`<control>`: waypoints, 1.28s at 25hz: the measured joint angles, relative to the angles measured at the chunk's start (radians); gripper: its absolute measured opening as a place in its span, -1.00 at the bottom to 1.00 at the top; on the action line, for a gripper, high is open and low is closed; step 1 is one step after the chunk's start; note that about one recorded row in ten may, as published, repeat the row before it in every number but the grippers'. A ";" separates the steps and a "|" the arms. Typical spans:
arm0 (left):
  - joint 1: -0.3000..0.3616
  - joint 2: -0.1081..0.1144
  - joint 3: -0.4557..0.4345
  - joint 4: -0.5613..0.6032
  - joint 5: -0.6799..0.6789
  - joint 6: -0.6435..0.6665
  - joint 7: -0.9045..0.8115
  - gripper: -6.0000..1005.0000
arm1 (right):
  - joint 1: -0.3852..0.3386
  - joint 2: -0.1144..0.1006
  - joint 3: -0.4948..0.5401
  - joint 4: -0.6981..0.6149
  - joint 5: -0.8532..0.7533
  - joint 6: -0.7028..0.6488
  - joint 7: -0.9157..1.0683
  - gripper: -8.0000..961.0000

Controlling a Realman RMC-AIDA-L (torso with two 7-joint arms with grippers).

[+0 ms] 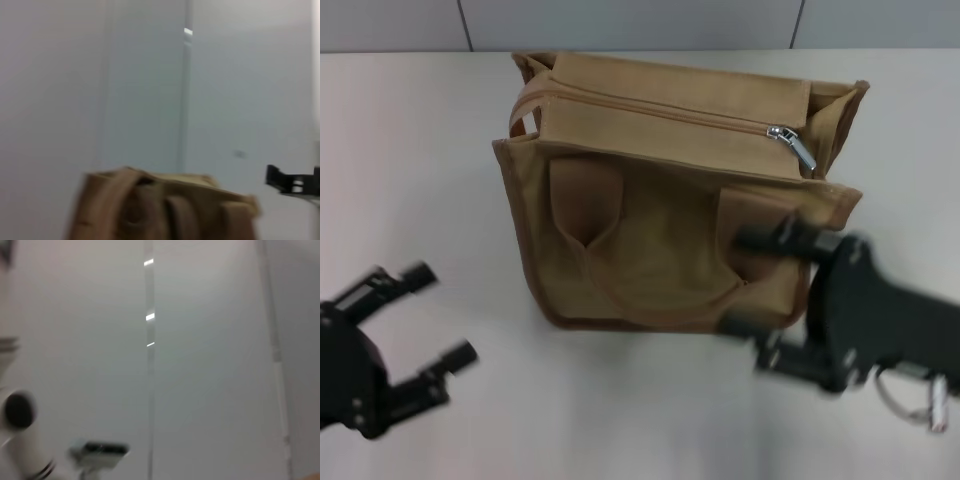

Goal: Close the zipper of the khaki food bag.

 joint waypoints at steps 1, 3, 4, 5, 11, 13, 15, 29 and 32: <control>-0.015 0.003 0.036 0.012 0.015 -0.002 -0.013 0.62 | 0.006 0.000 -0.045 0.010 0.000 0.016 -0.043 0.36; -0.030 0.003 0.054 0.027 0.040 -0.003 -0.021 0.62 | 0.013 0.000 -0.107 0.019 0.000 0.054 -0.081 0.36; -0.037 0.003 0.057 0.035 0.050 -0.003 -0.028 0.62 | 0.017 0.000 -0.131 0.023 -0.001 0.081 -0.083 0.36; -0.048 0.004 0.058 0.047 0.063 -0.004 -0.047 0.62 | 0.022 0.001 -0.149 0.028 -0.001 0.105 -0.081 0.36; -0.098 -0.011 0.061 0.079 0.171 -0.029 -0.104 0.62 | 0.047 0.002 -0.189 0.085 0.000 0.208 -0.072 0.36; -0.108 -0.017 0.061 0.084 0.202 -0.052 -0.101 0.62 | 0.047 0.003 -0.187 0.094 0.002 0.213 -0.072 0.36; -0.119 -0.023 0.062 0.091 0.226 -0.063 -0.103 0.62 | 0.045 0.003 -0.183 0.096 0.003 0.213 -0.071 0.36; -0.125 -0.030 0.118 0.094 0.239 -0.084 -0.114 0.62 | 0.038 0.003 -0.182 0.097 0.008 0.216 -0.068 0.36; -0.126 -0.028 0.140 0.102 0.246 -0.105 -0.147 0.62 | 0.039 0.003 -0.182 0.097 0.008 0.216 -0.068 0.36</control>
